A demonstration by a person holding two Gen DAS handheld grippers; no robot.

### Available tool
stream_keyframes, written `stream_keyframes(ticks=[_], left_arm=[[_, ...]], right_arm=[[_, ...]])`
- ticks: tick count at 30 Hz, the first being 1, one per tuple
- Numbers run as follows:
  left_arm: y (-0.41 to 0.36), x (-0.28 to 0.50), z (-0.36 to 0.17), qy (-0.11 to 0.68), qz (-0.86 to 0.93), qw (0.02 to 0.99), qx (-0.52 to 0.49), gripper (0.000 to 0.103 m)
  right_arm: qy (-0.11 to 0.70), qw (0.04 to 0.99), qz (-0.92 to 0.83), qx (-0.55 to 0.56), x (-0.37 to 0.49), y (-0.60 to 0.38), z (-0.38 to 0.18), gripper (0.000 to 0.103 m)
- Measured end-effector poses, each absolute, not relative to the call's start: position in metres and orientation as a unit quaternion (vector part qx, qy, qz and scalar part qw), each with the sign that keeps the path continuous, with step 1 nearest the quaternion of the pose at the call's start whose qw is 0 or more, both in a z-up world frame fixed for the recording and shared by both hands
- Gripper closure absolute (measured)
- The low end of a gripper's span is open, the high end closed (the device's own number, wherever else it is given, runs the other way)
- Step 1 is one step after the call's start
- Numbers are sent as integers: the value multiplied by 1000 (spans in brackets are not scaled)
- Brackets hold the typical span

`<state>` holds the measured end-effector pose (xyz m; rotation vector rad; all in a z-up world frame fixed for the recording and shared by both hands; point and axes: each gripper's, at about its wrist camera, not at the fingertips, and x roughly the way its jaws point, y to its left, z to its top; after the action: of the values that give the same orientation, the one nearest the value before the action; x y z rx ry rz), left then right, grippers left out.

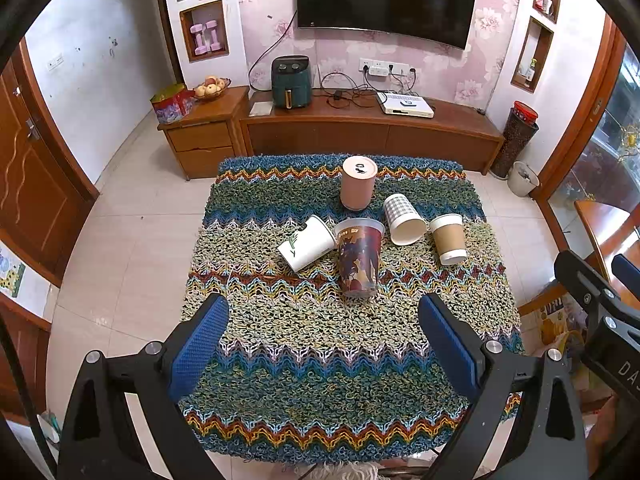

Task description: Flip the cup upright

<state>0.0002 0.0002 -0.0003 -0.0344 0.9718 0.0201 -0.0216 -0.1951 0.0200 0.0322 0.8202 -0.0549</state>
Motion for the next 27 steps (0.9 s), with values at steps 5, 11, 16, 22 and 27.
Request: stream_keyframes(ticks=[5, 11, 16, 22, 27], left_arm=[[0, 0, 0, 466, 10, 885, -16, 6], [1, 3, 1, 465, 12, 885, -17, 6], [1, 1, 0, 465, 11, 885, -17, 6], [0, 1, 0, 465, 12, 885, -16, 6], [0, 1, 0, 464, 11, 886, -16, 6]], right_arm=[[399, 917, -24, 17, -25, -194, 22, 1], [398, 917, -20, 22, -25, -194, 21, 1], [394, 919, -15, 28, -26, -194, 22, 1], [398, 917, -15, 32, -24, -194, 20, 1], [398, 917, -18, 27, -25, -193, 19, 1]])
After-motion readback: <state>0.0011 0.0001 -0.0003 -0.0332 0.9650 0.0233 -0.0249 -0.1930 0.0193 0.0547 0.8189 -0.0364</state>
